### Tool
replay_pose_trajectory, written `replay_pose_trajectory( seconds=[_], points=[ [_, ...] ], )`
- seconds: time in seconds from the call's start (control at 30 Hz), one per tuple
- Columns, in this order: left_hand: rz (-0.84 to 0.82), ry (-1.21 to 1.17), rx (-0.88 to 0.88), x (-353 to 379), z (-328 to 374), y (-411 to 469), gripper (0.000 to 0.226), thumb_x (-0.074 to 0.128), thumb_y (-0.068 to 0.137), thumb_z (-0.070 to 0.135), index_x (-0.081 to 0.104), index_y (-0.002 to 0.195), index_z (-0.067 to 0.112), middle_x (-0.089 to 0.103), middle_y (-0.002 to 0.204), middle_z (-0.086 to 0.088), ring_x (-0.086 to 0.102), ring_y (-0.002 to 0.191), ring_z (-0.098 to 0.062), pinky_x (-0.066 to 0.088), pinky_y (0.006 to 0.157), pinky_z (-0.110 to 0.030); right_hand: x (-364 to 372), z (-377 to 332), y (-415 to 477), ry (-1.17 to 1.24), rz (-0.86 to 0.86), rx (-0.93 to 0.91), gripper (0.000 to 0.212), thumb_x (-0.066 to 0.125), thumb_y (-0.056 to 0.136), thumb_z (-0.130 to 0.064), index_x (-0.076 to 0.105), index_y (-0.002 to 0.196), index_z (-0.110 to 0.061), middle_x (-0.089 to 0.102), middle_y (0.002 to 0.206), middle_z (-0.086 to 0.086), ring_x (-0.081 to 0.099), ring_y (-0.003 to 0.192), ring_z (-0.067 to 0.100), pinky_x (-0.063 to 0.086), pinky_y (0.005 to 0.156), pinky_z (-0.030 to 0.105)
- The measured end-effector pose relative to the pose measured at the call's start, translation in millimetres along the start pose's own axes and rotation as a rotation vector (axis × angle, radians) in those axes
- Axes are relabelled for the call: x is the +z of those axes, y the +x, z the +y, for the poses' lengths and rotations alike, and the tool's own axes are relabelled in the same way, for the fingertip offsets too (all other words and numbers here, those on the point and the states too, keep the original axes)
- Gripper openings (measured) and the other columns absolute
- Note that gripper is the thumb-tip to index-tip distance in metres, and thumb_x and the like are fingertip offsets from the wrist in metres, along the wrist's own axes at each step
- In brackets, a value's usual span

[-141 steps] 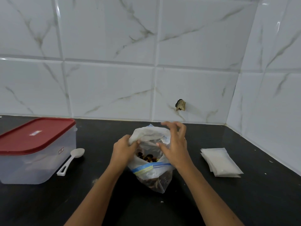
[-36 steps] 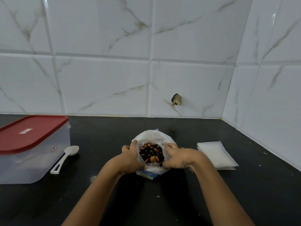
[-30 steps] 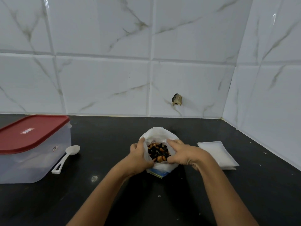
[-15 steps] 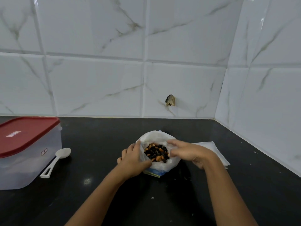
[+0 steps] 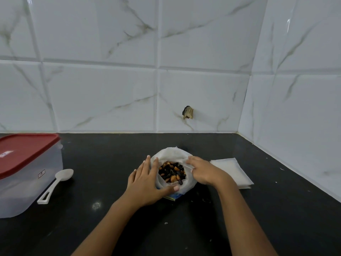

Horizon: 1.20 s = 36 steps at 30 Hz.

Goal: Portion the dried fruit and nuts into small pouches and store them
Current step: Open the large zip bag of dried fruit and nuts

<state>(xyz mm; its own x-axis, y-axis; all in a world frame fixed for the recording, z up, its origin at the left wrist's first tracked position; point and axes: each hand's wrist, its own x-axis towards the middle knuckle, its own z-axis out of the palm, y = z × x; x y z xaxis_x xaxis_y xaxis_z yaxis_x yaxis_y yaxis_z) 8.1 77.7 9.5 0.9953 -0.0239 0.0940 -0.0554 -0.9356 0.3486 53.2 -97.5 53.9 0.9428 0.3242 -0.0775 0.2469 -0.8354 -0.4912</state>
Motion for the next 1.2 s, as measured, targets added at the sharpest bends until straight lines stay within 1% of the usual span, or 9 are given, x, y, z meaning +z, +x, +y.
replay_pose_trajectory(
  seconds=[0.1,0.2,0.3,0.43,0.57,0.73,0.87,0.93,1.2],
  points=[
    [0.091,-0.010,0.007,2.1,2.6,-1.7,0.136,-0.001,0.030,0.099,-0.008,0.147,0.031,-0.018,0.156,0.003,-0.010,0.145,-0.017,0.000,0.116,-0.041,-6.5,-4.4,-5.5,0.031,0.096,-0.043,0.041,0.039,0.094,-0.006,0.048,0.132,-0.020,0.037,0.142,0.003,0.035,0.132,0.024,0.033,0.107,0.033],
    [0.122,-0.056,0.012,2.0,4.7,-3.5,0.133,-0.006,0.030,0.099,0.001,0.147,0.036,-0.013,0.157,0.005,-0.006,0.145,-0.016,0.002,0.116,-0.042,-11.7,-5.8,-13.1,0.114,0.056,-0.127,0.012,0.061,0.087,-0.029,0.061,0.098,-0.029,0.041,0.118,-0.001,0.034,0.125,0.020,0.031,0.107,0.041],
    [0.108,-0.027,0.003,1.5,6.4,-3.8,0.130,-0.007,0.032,0.097,0.001,0.147,0.036,-0.016,0.156,0.005,-0.006,0.145,-0.017,0.004,0.115,-0.043,-10.6,-8.9,-18.1,0.009,-0.041,-0.140,0.018,0.072,0.074,-0.041,0.058,0.081,-0.032,0.039,0.116,-0.003,0.029,0.120,0.018,0.027,0.107,0.045],
    [0.090,-0.046,-0.002,1.5,6.9,-2.8,0.110,0.002,0.047,0.082,-0.001,0.147,0.036,-0.018,0.156,0.006,-0.005,0.145,-0.017,0.004,0.115,-0.042,-7.3,-11.2,-14.4,-0.002,0.025,-0.123,0.015,0.070,0.078,-0.035,0.057,0.071,-0.034,0.044,0.120,-0.001,0.033,0.121,0.021,0.027,0.106,0.047],
    [0.097,-0.023,0.000,2.0,7.3,-1.6,0.110,0.002,0.047,0.081,0.000,0.147,0.035,-0.017,0.156,0.006,-0.005,0.145,-0.017,0.005,0.115,-0.042,-3.7,-11.8,-6.5,-0.057,0.140,-0.093,0.005,0.064,0.084,-0.032,0.066,0.084,-0.027,0.050,0.118,-0.002,0.038,0.120,0.021,0.026,0.102,0.044],
    [0.151,-0.063,0.004,3.7,9.7,-2.7,0.105,0.000,0.051,0.079,0.004,0.147,0.036,-0.015,0.157,0.005,-0.006,0.145,-0.015,0.001,0.115,-0.039,-1.8,-12.6,0.8,-0.049,0.251,-0.060,0.018,0.053,0.093,-0.030,0.067,0.101,-0.023,0.053,0.112,-0.002,0.044,0.117,0.022,0.027,0.099,0.042],
    [0.255,-0.112,-0.022,5.7,18.8,-1.7,0.059,0.021,0.093,0.055,0.016,0.146,0.031,-0.007,0.158,0.001,-0.005,0.145,-0.015,-0.007,0.115,-0.037,-2.7,-9.2,4.2,0.058,0.300,-0.054,0.020,0.049,0.094,-0.025,0.068,0.100,-0.022,0.058,0.108,-0.002,0.051,0.110,0.021,0.035,0.101,0.042],
    [0.331,-0.109,-0.036,6.8,26.0,-2.0,0.048,0.024,0.099,0.038,0.018,0.146,0.028,-0.002,0.158,0.001,-0.002,0.145,-0.014,-0.007,0.115,-0.036,-0.7,-7.8,5.1,0.117,0.332,-0.067,0.020,0.048,0.094,-0.021,0.068,0.096,-0.021,0.060,0.107,-0.001,0.054,0.106,0.021,0.039,0.100,0.044],
    [0.389,-0.009,-0.075,10.4,38.4,-5.8,0.057,0.015,0.097,0.046,0.014,0.148,0.021,0.004,0.158,0.001,-0.001,0.146,-0.012,-0.007,0.116,-0.035,1.0,-6.8,1.7,0.209,0.454,-0.102,0.026,0.043,0.094,-0.011,0.066,0.105,-0.018,0.061,0.114,0.000,0.056,0.107,0.018,0.042,0.099,0.039]
  ],
)
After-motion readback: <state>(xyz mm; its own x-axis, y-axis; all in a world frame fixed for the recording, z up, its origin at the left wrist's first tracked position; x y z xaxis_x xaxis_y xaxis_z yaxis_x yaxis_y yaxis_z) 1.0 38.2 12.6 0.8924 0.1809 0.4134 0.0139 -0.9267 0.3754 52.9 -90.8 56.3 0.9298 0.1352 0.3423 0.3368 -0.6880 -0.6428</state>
